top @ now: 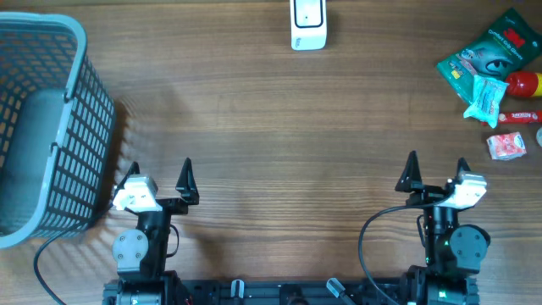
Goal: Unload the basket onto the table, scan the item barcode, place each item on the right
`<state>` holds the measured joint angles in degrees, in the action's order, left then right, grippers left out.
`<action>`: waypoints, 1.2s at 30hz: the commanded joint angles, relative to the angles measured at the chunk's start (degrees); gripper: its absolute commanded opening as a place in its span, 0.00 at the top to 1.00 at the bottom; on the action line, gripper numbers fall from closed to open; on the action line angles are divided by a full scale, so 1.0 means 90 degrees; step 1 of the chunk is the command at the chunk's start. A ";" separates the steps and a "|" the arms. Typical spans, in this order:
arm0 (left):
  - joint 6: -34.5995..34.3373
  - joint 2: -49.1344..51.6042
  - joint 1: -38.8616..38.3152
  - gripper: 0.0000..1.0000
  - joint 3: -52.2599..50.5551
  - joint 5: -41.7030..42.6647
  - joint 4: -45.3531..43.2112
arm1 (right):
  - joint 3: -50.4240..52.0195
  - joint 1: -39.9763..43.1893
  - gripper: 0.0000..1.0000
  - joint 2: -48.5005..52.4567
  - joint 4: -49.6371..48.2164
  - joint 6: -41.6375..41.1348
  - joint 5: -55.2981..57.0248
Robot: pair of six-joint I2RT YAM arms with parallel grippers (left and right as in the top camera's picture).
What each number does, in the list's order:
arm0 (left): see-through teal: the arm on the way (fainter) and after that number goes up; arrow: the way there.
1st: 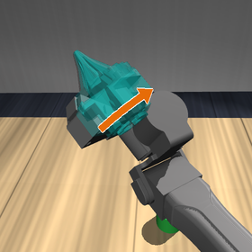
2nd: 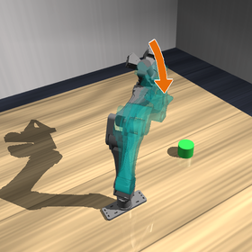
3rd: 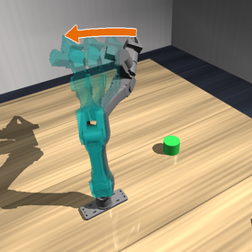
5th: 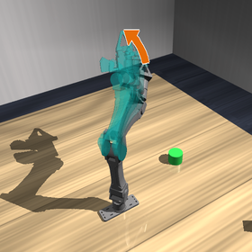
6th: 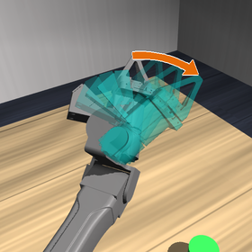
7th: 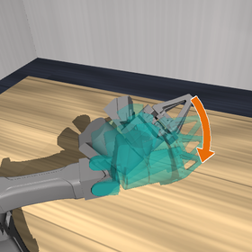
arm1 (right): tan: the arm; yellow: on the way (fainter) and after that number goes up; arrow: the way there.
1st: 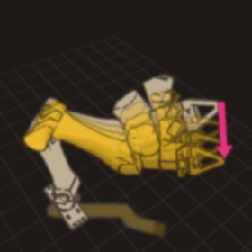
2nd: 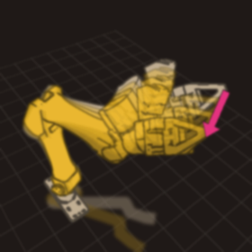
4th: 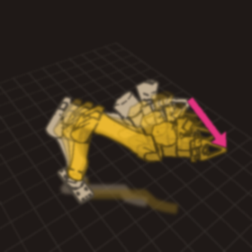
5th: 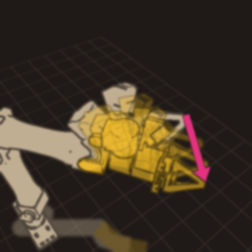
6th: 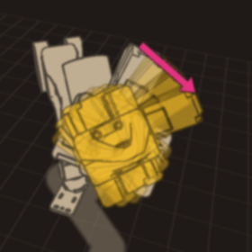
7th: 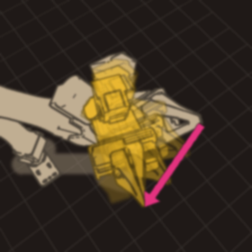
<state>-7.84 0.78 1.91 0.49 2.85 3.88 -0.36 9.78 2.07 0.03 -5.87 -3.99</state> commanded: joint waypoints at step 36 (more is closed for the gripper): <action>-0.0058 -0.0063 -0.0029 0.00 -0.0019 -0.0087 0.0056 | 0.0007 -0.0508 0.00 -0.0206 -0.0015 0.0481 0.0063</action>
<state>-7.84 0.78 1.91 0.49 2.85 3.90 -0.36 7.35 2.13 0.01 -2.24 -3.97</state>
